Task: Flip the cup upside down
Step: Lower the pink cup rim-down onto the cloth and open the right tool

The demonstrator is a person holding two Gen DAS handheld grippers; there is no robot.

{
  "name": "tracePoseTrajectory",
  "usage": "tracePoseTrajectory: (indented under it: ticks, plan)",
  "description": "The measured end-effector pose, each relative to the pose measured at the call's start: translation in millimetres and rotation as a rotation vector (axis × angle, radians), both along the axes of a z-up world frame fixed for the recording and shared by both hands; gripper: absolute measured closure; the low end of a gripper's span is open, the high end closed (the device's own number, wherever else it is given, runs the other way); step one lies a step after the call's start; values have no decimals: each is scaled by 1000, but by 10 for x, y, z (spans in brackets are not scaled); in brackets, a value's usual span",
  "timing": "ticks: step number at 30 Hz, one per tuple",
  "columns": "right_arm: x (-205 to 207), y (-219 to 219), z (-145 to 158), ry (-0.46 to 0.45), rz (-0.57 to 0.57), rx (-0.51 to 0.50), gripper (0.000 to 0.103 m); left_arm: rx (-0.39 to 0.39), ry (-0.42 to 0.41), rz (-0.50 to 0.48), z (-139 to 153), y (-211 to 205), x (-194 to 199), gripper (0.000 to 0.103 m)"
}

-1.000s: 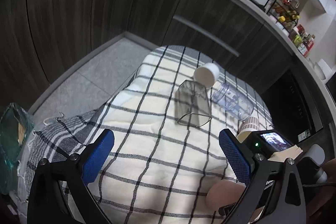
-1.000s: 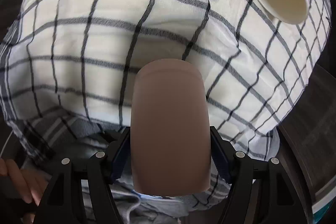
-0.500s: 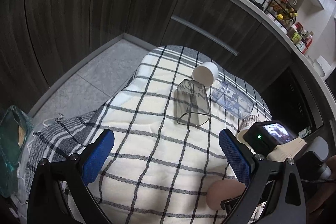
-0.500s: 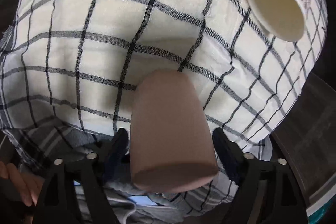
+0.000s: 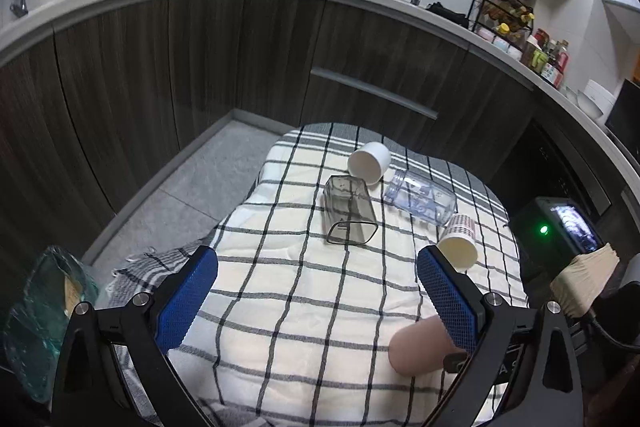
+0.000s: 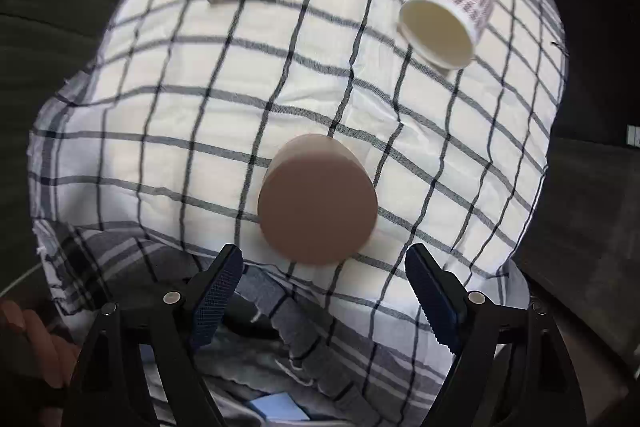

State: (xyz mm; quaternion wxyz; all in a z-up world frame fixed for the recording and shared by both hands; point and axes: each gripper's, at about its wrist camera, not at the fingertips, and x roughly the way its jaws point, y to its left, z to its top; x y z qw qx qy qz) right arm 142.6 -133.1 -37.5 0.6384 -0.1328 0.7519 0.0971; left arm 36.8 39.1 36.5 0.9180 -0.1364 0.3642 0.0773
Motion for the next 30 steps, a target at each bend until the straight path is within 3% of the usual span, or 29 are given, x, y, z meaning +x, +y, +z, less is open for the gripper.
tracePoseTrajectory:
  ticks: [8, 15, 23, 30]
  plan:
    - [-386, -166, 428, -198, -60, 126, 20, 68, -26, -11, 235, -87, -261, 2]
    - [-920, -307, 901, -458, -115, 223, 20, 127, -67, -27, 488, -165, -577, 0]
    - [-1524, -370, 1440, -793, -170, 240, 20, 138, -105, -61, 771, -228, -862, 0]
    - [-1899, -331, 1704, -974, -173, 230, 20, 158, -128, -78, 936, -272, -1069, 0]
